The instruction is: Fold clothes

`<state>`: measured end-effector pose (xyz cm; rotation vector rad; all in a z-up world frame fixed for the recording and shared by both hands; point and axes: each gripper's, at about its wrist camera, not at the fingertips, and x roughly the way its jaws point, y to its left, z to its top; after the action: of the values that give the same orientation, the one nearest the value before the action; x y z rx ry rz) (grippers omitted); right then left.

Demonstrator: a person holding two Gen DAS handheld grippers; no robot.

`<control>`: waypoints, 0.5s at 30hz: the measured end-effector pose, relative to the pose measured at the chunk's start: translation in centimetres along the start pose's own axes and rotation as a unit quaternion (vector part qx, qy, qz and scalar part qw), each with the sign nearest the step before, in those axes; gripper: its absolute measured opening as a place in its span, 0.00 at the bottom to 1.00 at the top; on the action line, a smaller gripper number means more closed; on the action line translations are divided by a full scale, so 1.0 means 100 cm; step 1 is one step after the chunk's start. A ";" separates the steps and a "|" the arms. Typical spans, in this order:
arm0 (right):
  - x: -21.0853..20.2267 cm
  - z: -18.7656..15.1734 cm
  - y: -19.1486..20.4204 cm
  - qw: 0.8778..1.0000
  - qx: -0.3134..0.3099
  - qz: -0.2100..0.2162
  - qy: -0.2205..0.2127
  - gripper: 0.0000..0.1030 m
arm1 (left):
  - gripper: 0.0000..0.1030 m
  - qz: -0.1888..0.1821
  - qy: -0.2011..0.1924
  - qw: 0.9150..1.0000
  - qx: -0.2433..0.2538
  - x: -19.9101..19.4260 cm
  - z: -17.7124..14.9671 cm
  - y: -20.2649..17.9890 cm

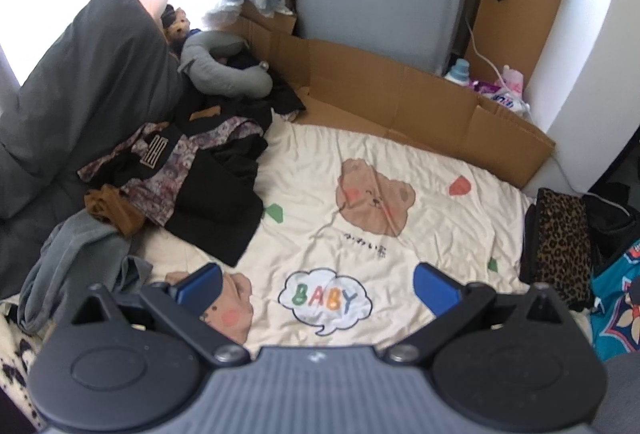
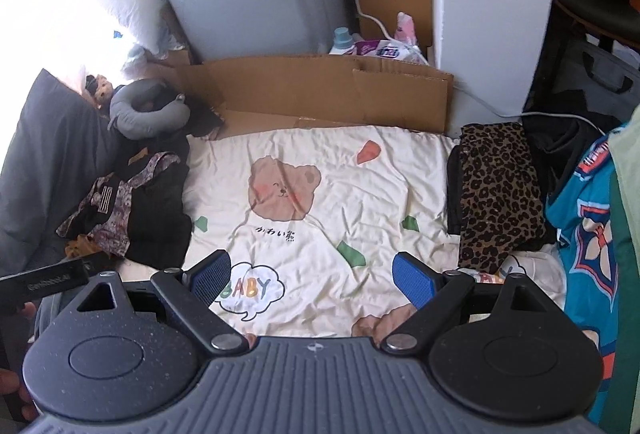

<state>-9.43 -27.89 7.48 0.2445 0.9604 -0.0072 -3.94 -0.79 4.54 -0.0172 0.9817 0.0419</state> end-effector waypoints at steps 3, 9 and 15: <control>0.004 -0.001 0.005 1.000 -0.017 0.008 0.008 0.89 | 1.00 0.004 0.005 1.000 0.006 0.003 -0.006 -0.005; 0.010 -0.002 0.005 0.999 -0.025 0.008 0.022 0.89 | 1.00 0.046 -0.003 0.998 0.048 0.007 -0.012 -0.024; 0.014 -0.002 0.000 0.999 -0.024 0.022 0.032 0.89 | 1.00 0.061 -0.010 0.995 0.083 0.010 -0.013 -0.037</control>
<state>-8.83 -27.71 6.23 0.2216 1.0174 0.0639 -4.32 -4.50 3.02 0.1961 0.9637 0.0710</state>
